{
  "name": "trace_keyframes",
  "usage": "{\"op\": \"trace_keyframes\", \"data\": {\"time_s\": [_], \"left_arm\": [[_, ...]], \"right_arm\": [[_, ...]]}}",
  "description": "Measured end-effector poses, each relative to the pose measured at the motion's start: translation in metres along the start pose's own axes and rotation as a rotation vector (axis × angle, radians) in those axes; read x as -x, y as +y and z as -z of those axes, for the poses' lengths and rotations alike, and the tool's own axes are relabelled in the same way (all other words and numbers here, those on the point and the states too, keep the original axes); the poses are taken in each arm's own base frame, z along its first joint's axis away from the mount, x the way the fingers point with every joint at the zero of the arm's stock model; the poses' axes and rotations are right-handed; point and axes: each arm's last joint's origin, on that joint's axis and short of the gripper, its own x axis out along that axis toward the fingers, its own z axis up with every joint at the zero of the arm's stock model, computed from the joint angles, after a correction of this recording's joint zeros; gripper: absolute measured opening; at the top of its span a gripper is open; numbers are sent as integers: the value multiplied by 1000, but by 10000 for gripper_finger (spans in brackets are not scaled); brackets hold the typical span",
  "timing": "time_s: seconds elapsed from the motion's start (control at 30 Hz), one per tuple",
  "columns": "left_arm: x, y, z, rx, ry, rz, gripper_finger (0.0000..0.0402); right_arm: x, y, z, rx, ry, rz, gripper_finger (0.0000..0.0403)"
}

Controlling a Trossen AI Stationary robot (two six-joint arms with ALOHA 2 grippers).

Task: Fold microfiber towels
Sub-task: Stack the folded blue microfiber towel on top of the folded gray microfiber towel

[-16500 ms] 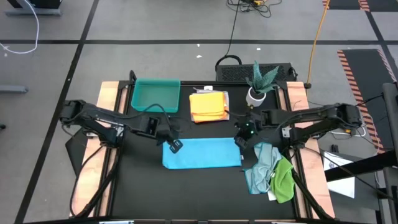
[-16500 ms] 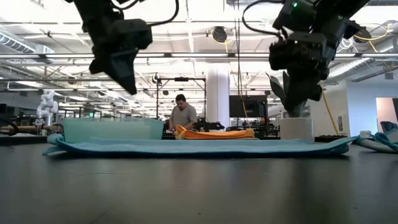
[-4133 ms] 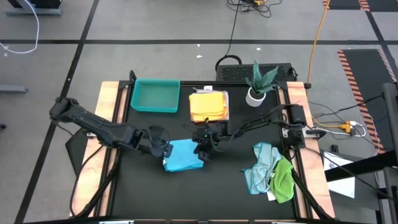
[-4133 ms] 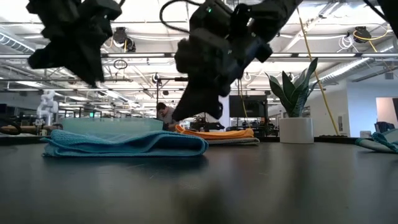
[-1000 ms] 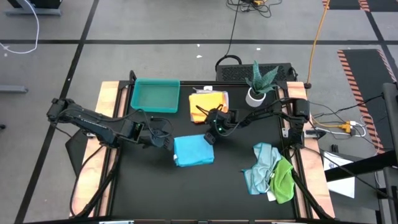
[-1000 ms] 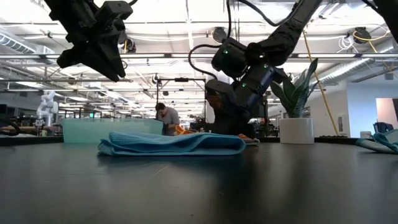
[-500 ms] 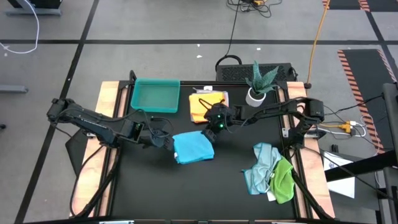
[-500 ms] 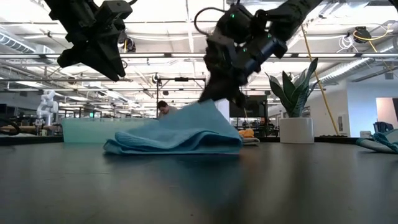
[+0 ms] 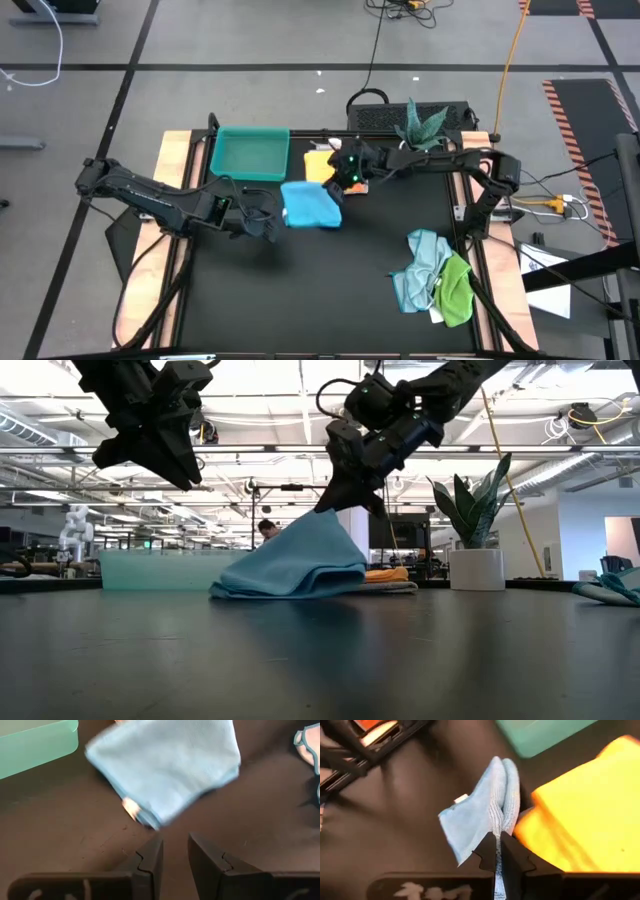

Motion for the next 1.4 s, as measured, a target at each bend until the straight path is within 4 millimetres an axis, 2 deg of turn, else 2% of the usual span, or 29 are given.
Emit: {"op": "trace_keyframes", "data": {"time_s": [0.4, 0.57, 1.03, 1.2, 1.4], "left_arm": [[0, 0, 0, 0, -6, -3, 90], [0, 0, 0, 1, -6, -3, 90], [0, 0, 0, 2, -7, -3, 90], [0, 0, 0, 5, -7, -3, 90], [0, 0, 0, 15, -6, -3, 90]], "right_arm": [[42, -27, -61, 89, -69, 96, 0], [57, -43, -70, 70, -41, 147, 0], [73, -88, -47, 18, 151, 402, 0], [65, -109, -27, -12, 152, 421, 5], [51, -120, -5, -9, 109, 417, 53]]}}
